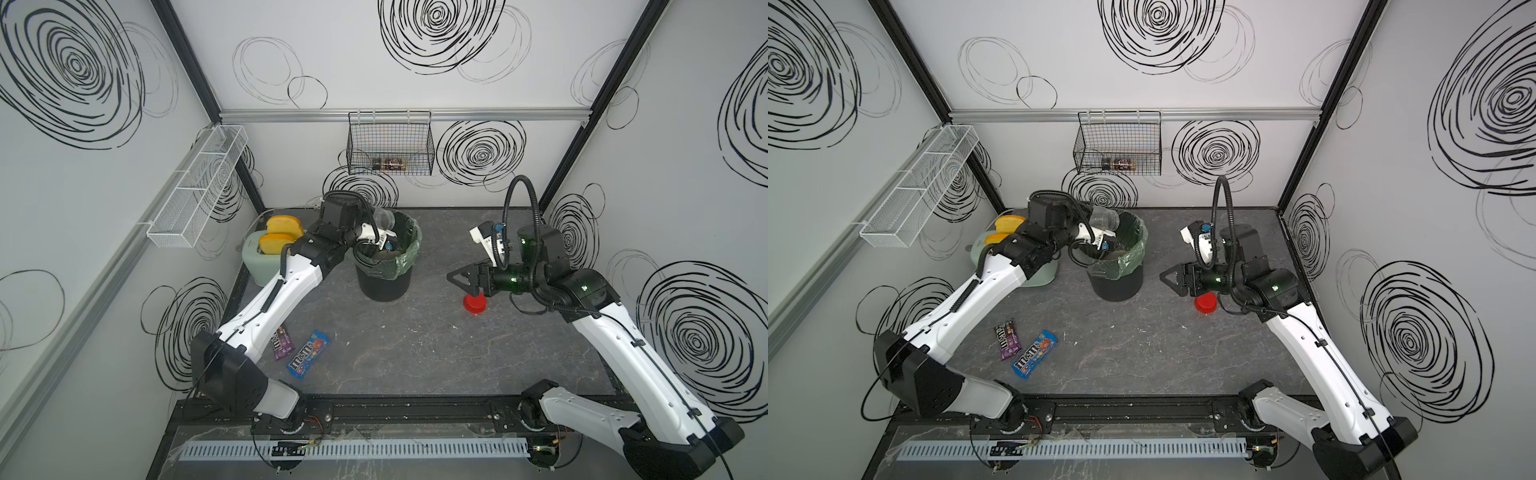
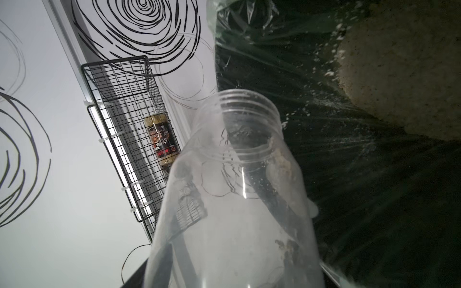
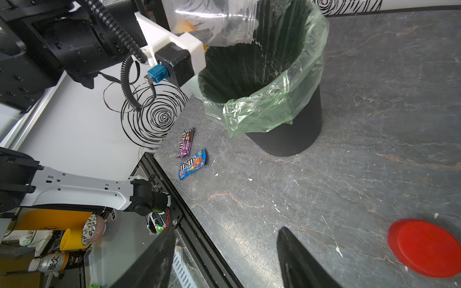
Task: Empty expired oatmeal from jars
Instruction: Pour the expired oatmeal into the trash bin.
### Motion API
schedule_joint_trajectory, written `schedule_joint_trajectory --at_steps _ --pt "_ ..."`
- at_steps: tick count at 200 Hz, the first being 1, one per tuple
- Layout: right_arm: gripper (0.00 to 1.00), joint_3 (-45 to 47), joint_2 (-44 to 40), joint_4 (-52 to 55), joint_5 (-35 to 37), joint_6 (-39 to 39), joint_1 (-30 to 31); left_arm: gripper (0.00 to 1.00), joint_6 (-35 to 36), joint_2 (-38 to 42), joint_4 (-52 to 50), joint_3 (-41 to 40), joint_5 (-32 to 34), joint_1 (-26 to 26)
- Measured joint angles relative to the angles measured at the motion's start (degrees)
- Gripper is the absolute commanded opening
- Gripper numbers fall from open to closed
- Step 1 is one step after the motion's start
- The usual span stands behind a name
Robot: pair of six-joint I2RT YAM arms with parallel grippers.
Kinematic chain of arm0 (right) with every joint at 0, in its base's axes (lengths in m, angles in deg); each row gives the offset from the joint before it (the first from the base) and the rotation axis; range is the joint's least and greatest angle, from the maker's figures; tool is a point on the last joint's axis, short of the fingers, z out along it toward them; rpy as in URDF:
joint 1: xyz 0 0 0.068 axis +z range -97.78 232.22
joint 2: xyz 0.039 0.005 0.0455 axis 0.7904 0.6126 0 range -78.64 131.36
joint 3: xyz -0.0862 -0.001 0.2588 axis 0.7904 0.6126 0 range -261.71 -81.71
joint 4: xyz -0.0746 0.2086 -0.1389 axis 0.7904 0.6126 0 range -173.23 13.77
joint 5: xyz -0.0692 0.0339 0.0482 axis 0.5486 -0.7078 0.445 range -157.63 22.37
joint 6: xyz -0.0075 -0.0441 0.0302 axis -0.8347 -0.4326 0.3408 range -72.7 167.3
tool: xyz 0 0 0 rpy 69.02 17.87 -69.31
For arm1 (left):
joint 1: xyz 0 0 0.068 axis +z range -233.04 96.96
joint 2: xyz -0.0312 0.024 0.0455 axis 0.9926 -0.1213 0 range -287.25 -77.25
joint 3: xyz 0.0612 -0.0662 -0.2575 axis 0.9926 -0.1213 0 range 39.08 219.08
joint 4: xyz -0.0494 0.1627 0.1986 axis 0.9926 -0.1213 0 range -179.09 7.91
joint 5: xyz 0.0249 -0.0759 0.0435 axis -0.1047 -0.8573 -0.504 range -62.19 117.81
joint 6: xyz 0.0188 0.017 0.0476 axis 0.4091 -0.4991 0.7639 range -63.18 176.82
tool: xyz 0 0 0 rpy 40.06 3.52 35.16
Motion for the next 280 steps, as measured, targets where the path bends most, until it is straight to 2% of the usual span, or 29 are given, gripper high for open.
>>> schedule_joint_trajectory --at_steps 25,82,123,160,200,280 --pt "0.68 0.00 0.02 0.02 0.07 0.00 0.00 0.00 -0.94 -0.42 -3.50 2.43 0.20 -0.20" --pt "0.68 -0.04 0.02 0.02 0.31 -0.02 0.00 0.00 -3.13 0.87 -1.18 1.86 0.46 -0.48" --pt "0.68 -0.22 0.04 0.04 0.79 0.00 -0.09 0.00 -9.49 1.14 -0.96 3.06 0.55 0.09" --pt "0.68 -2.08 0.72 0.13 1.11 0.00 -0.31 0.00 -19.08 5.20 1.16 1.36 -2.75 1.40" --pt "0.68 -5.16 0.68 0.55 1.90 -0.04 -1.22 0.00 -32.63 10.82 3.74 -0.76 -7.48 3.17" --pt "0.68 -6.71 2.75 3.52 2.97 -0.92 -4.33 0.00 -58.31 19.08 9.84 -8.11 -16.41 3.21"
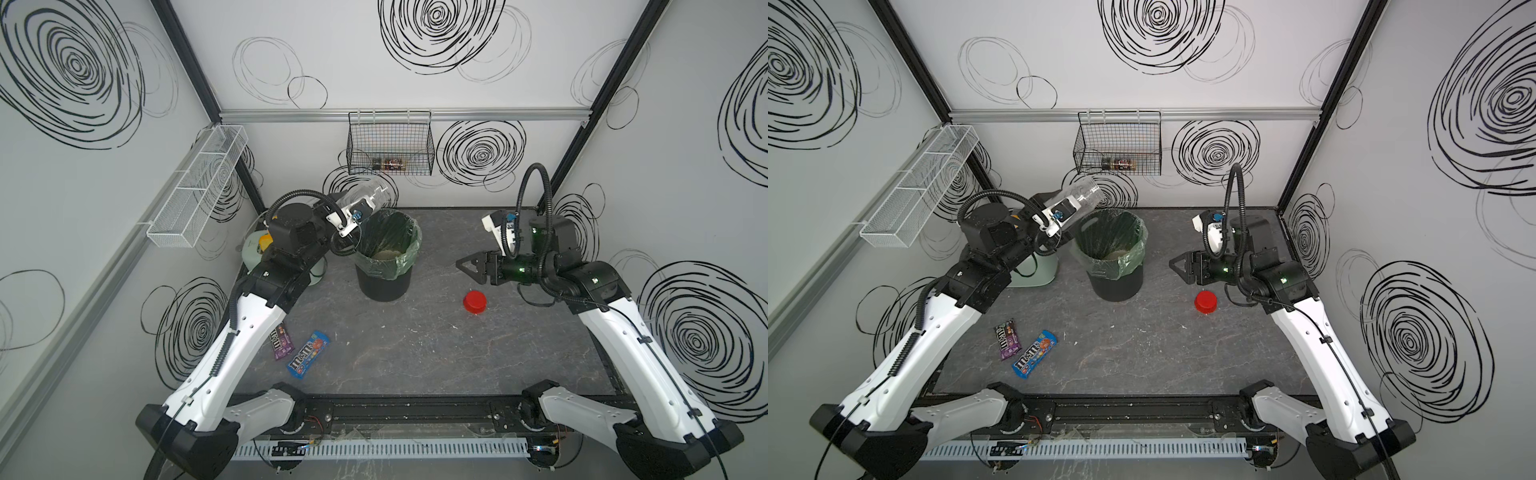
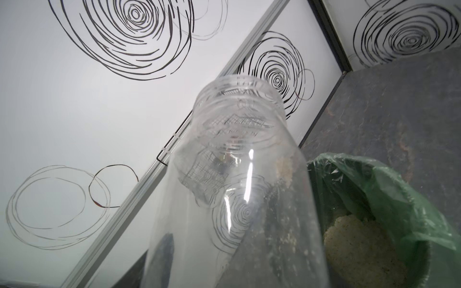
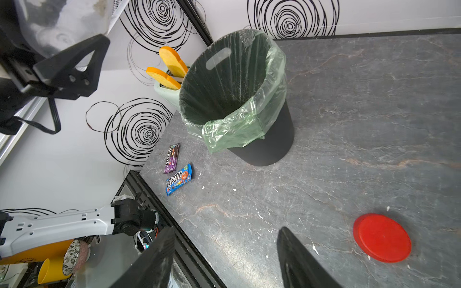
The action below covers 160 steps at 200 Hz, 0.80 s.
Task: Empty expired oatmeal from jars
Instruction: Pour the expired oatmeal into the trash bin, then place the jar at the center of the board.
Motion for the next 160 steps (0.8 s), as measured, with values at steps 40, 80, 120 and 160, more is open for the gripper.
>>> schedule_joint_trajectory --at_steps 40,80,120,160 --pt "0.66 -12.61 6.91 1.73 0.37 -1.05 -0.04 0.00 -9.25 2.45 2.69 -4.70 -4.44 0.00" --pt "0.65 -30.03 13.62 1.90 0.15 -1.57 1.51 0.00 -14.23 5.07 4.85 -8.46 -6.88 -2.75" --pt "0.65 -40.13 18.12 3.34 0.07 -2.62 10.60 0.00 -18.67 8.31 9.62 -13.03 -10.51 -4.33" --pt "0.63 -47.36 25.20 5.97 -0.22 -4.90 16.24 0.00 -20.11 8.24 13.05 -13.97 -11.98 -5.01"
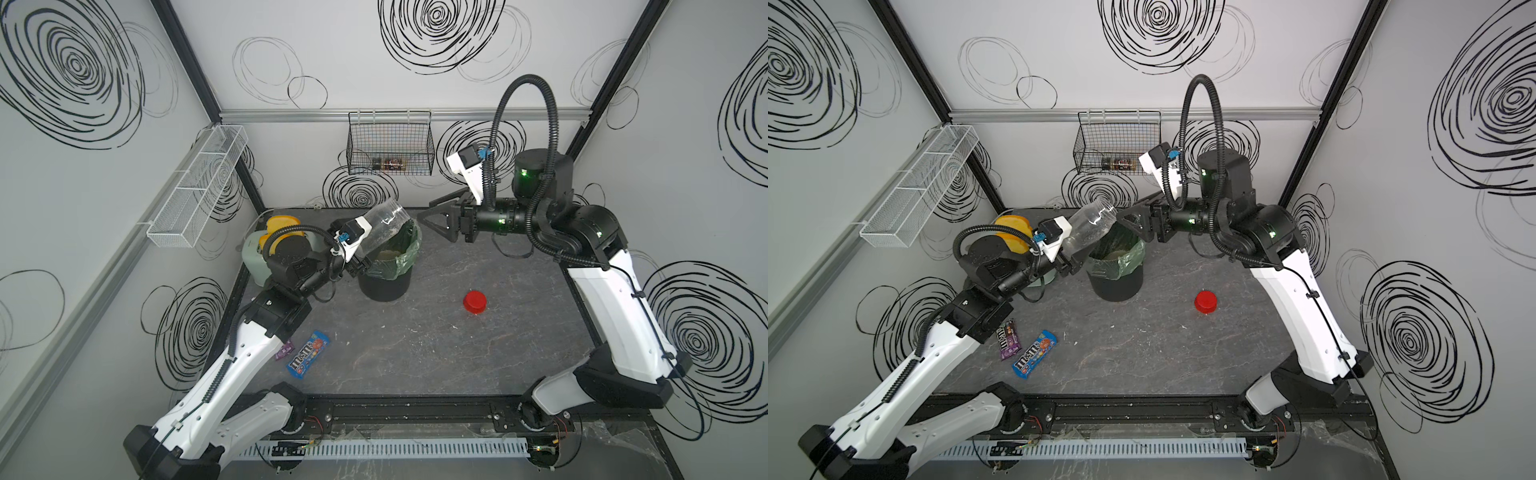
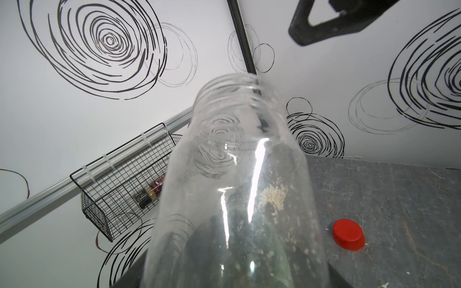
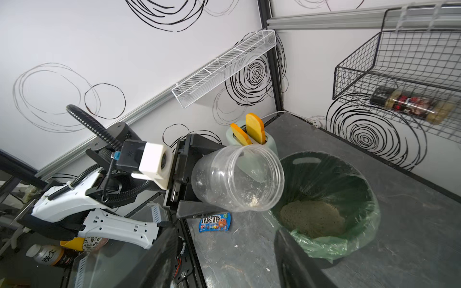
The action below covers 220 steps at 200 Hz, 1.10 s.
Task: Empty expired oatmeal from jars
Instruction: Place the jar at the center of the board.
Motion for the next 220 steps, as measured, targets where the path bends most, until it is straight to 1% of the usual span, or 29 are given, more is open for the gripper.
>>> schedule_joint_trajectory --at_steps 42,90,113,142,158,174,176,178,191,220 --pt "0.61 -2.75 5.81 1.05 -0.46 -0.96 2.05 0.00 -0.28 -0.74 2.10 -0.87 -1.49 -0.11" --pt "0.57 -3.04 6.80 1.33 -1.42 -1.57 2.60 0.00 0.09 -2.14 4.04 -1.97 -3.39 -0.09" --pt "0.51 -2.97 6.75 1.33 -2.23 -1.70 2.86 0.00 0.52 -2.60 4.68 -3.02 -4.70 0.20" --pt "0.47 -2.03 6.73 1.64 -2.51 -1.66 2.99 0.00 0.94 -2.86 6.34 -3.76 -6.64 0.96" --pt "0.42 -1.14 6.69 1.73 -2.49 -1.60 3.10 0.00 1.18 -2.91 6.86 -3.78 -7.56 1.20" --pt "0.34 -0.59 6.69 1.77 -2.45 -1.84 3.10 0.02 1.42 -2.93 7.32 -3.78 -8.66 1.22" --pt "0.33 -0.55 6.69 1.77 -2.49 -1.73 3.10 0.06 1.44 -2.93 7.34 -3.78 -8.81 1.22" --pt "0.32 -0.55 6.69 1.79 -2.45 -1.62 3.10 0.08 1.44 -2.95 7.39 -3.78 -9.01 1.22" --pt "0.28 -0.55 6.64 1.70 -2.51 -1.68 3.10 0.10 1.73 -3.21 7.52 -3.82 -9.70 1.25" --pt "0.17 -0.55 6.16 1.75 -2.43 -1.55 2.97 0.22 1.97 -3.76 8.33 -3.82 -10.84 1.31"
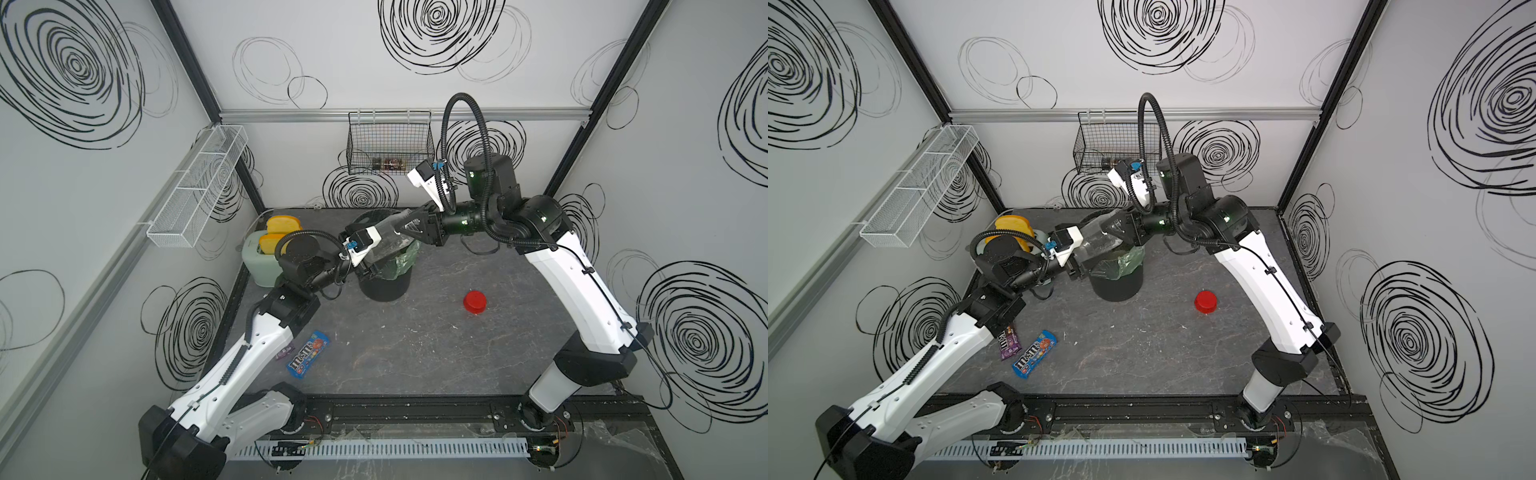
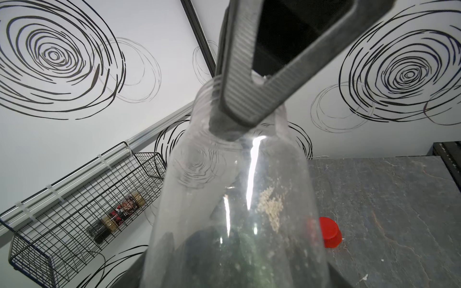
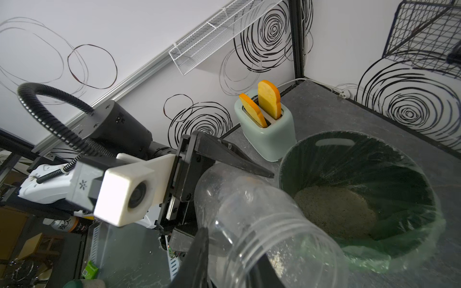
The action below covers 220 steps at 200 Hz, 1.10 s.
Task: Empty expired oatmeal from jars
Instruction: Place the jar at the center of the board.
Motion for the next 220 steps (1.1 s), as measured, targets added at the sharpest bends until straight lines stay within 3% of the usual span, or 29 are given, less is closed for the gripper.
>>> schedule_joint_trajectory --at_steps 42,57,119,129,220 --pt "0.04 0.39 -1.79 0.04 0.11 0.83 -0.11 0.52 0.87 -0.42 2.34 -0.02 -1.14 0.00" --pt "0.01 0.68 -2.03 0.02 0.39 0.96 -0.11 0.56 1.14 -0.55 2.54 -0.02 -1.29 0.00" --pt "0.00 1.38 -2.05 0.13 0.50 1.38 0.02 0.85 3.28 -0.90 1.03 -0.04 -1.07 -0.02" --pt "0.00 1.66 -2.05 0.57 0.74 1.36 0.44 0.99 3.82 -1.03 0.55 -0.04 -0.68 -0.04" --pt "0.00 2.89 -2.10 2.23 4.83 1.36 -3.85 0.96 4.68 -0.57 -1.11 -0.22 1.29 1.07"
